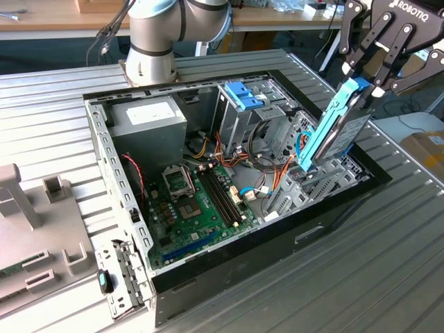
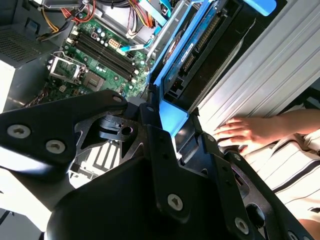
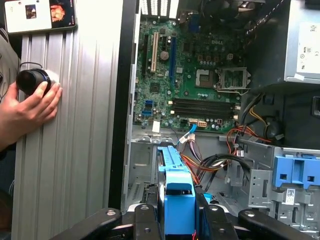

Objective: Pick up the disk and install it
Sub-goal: 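Insert the disk into the insertion slot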

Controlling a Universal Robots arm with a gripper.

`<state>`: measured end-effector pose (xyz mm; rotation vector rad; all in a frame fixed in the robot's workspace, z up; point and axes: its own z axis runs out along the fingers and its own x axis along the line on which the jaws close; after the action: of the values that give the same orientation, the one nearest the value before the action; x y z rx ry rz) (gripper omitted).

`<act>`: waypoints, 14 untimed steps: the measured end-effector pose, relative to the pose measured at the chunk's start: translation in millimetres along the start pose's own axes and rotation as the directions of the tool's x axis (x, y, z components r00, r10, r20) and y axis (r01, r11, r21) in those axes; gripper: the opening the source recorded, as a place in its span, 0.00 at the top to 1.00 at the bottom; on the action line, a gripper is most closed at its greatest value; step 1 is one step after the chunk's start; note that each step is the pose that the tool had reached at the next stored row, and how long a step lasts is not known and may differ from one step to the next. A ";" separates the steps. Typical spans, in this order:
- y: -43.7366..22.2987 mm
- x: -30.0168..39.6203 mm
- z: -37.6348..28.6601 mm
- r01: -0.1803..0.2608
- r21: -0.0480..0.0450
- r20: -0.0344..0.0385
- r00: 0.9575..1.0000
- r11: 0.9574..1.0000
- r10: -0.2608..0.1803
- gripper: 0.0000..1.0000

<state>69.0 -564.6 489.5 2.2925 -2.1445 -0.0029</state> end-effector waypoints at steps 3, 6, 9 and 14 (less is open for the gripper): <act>-0.4 0.4 6.9 -0.003 0.000 0.000 1.000 1.000 0.003 0.64; -0.6 0.8 11.2 -0.007 0.000 0.000 1.000 1.000 0.007 0.64; -0.7 0.8 17.2 -0.007 0.000 0.000 1.000 1.000 0.007 0.64; -0.8 0.8 20.9 -0.043 0.000 0.000 0.999 0.999 0.043 0.64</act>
<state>69.8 -565.4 468.6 2.2453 -2.1936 -0.0028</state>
